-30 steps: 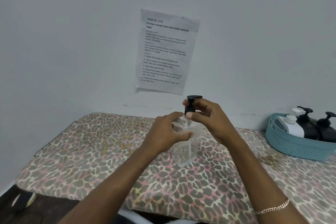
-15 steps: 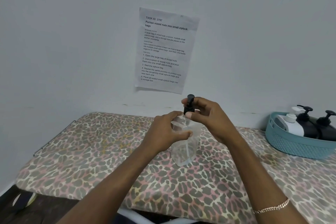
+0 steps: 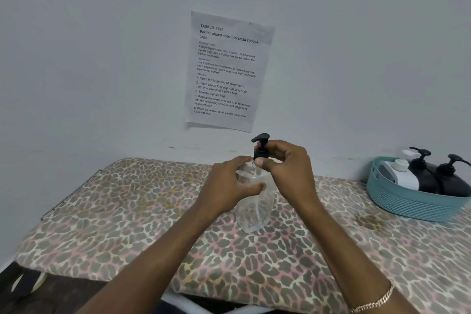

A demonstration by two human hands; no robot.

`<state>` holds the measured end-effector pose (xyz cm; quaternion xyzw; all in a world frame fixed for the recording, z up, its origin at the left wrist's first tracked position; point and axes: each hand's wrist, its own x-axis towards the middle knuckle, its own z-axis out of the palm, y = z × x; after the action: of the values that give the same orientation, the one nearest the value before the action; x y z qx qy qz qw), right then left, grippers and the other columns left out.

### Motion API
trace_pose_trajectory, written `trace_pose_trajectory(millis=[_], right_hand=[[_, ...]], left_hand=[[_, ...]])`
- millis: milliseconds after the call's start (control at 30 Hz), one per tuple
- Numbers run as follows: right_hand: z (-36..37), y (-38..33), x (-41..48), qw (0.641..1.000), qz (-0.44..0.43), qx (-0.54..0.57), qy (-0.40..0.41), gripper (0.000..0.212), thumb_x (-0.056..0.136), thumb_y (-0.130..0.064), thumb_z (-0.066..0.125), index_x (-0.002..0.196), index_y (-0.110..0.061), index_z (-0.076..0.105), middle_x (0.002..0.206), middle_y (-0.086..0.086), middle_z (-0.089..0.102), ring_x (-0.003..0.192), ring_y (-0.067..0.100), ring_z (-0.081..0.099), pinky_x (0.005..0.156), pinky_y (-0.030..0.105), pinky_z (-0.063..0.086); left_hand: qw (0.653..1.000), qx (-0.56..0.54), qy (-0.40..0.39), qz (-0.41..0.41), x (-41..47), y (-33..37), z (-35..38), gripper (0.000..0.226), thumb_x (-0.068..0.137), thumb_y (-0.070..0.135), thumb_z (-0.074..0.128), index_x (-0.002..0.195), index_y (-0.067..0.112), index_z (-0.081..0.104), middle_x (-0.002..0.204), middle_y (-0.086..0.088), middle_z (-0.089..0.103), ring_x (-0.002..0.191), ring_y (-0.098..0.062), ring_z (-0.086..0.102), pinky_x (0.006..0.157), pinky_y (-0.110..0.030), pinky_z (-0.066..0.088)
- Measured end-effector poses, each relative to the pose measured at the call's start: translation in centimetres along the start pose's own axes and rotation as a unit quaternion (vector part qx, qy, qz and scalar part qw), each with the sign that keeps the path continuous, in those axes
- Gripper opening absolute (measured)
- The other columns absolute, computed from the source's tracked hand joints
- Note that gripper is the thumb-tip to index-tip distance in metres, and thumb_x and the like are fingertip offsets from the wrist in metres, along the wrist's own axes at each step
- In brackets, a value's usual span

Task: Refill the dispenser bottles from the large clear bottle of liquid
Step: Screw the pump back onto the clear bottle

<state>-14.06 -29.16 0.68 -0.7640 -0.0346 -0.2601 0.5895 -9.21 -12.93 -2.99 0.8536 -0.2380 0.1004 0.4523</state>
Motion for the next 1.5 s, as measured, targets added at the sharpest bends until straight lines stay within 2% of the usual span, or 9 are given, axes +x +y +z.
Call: trace_pose_trajectory(millis=[133, 267, 467, 667, 833, 1033, 1267, 1367, 1500], right_hand=[[0.8, -0.2, -1.0, 0.999, -0.003, -0.006, 0.046, 0.026, 0.085, -0.003, 0.08, 0.103, -0.021, 0.08, 0.094, -0.014, 0.079, 0.098, -0.001, 0.073, 0.089, 0.018, 0.052], [-0.7, 0.0, -0.2, 0.998, -0.02, -0.031, -0.041, 0.028, 0.087, -0.013, 0.083, 0.112, -0.024, 0.078, 0.104, -0.017, 0.079, 0.106, -0.001, 0.071, 0.1, 0.027, 0.052], [-3.9, 1.9, 0.6, 0.978, 0.015, -0.116, -0.174, 0.066, 0.083, -0.041, 0.087, 0.142, -0.047, 0.059, 0.142, -0.025, 0.061, 0.129, -0.005, 0.057, 0.109, 0.032, 0.046], [-5.0, 3.4, 0.2, 0.959, 0.056, -0.133, -0.244, 0.086, 0.075, -0.042, 0.085, 0.152, -0.05, 0.046, 0.142, -0.017, 0.063, 0.126, 0.004, 0.062, 0.111, 0.045, 0.051], [-5.1, 4.1, -0.2, 0.966, 0.06, -0.112, -0.227, 0.075, 0.081, -0.022, 0.088, 0.146, -0.04, 0.055, 0.131, -0.012, 0.069, 0.117, 0.004, 0.068, 0.099, 0.042, 0.06], [-5.7, 4.3, -0.8, 0.972, 0.055, -0.144, -0.177, 0.063, 0.076, -0.029, 0.092, 0.13, -0.039, 0.061, 0.12, -0.011, 0.07, 0.106, 0.002, 0.07, 0.092, 0.04, 0.063], [-10.1, 4.8, -0.8, 0.98, 0.061, -0.187, -0.019, 0.062, 0.075, -0.034, 0.093, 0.125, -0.031, 0.056, 0.105, -0.014, 0.071, 0.091, -0.005, 0.069, 0.069, 0.011, 0.052], [-11.4, 5.5, -0.8, 0.976, 0.055, -0.203, 0.05, 0.064, 0.077, -0.036, 0.092, 0.126, -0.027, 0.052, 0.106, -0.01, 0.068, 0.096, 0.004, 0.068, 0.075, 0.021, 0.054], [-14.3, 7.0, -0.4, 0.96, 0.063, -0.237, 0.134, 0.069, 0.08, -0.038, 0.09, 0.133, -0.021, 0.049, 0.109, -0.002, 0.065, 0.1, 0.015, 0.064, 0.079, 0.032, 0.055]], left_hand=[[1.0, -0.002, -0.01, 0.004, 0.0, 0.0, 0.0, 0.071, 0.071, 0.056, 0.086, 0.135, 0.033, 0.066, 0.11, 0.015, 0.073, 0.083, 0.006, 0.068, 0.077, -0.024, 0.059], [0.999, -0.015, -0.04, 0.005, 0.3, -0.4, -0.7, 0.078, 0.07, 0.058, 0.089, 0.14, 0.035, 0.063, 0.115, 0.014, 0.073, 0.088, 0.002, 0.071, 0.082, -0.026, 0.06], [0.996, -0.039, -0.076, 0.016, 0.7, 0.3, -1.6, 0.062, 0.073, 0.048, 0.093, 0.127, 0.053, 0.063, 0.114, 0.009, 0.064, 0.094, -0.009, 0.07, 0.086, -0.029, 0.058], [0.989, -0.078, -0.122, 0.0, 1.2, 0.1, -2.2, 0.067, 0.072, 0.043, 0.095, 0.132, 0.044, 0.065, 0.125, 0.009, 0.067, 0.107, -0.008, 0.071, 0.098, -0.041, 0.059], [0.982, -0.121, -0.146, -0.014, 0.9, -0.2, -2.5, 0.067, 0.075, 0.038, 0.095, 0.135, 0.037, 0.065, 0.128, 0.012, 0.071, 0.113, -0.006, 0.07, 0.099, -0.04, 0.06], [0.984, -0.124, -0.126, -0.011, 1.6, -0.2, -1.9, 0.069, 0.075, 0.037, 0.095, 0.137, 0.034, 0.063, 0.129, 0.012, 0.07, 0.114, -0.003, 0.069, 0.1, -0.033, 0.057], [0.992, -0.122, -0.037, -0.025, 4.4, 3.0, 4.2, 0.063, 0.076, 0.045, 0.092, 0.13, 0.029, 0.065, 0.119, 0.012, 0.066, 0.102, -0.003, 0.07, 0.075, -0.021, 0.057], [0.99, -0.134, -0.019, -0.039, 5.3, 4.5, 7.3, 0.056, 0.081, 0.045, 0.088, 0.127, 0.023, 0.065, 0.117, 0.007, 0.065, 0.097, -0.007, 0.071, 0.072, -0.023, 0.056], [0.984, -0.165, -0.055, -0.049, 7.0, 7.1, 12.3, 0.059, 0.084, 0.051, 0.084, 0.13, 0.021, 0.065, 0.12, 0.003, 0.066, 0.1, -0.013, 0.071, 0.087, -0.038, 0.064]])
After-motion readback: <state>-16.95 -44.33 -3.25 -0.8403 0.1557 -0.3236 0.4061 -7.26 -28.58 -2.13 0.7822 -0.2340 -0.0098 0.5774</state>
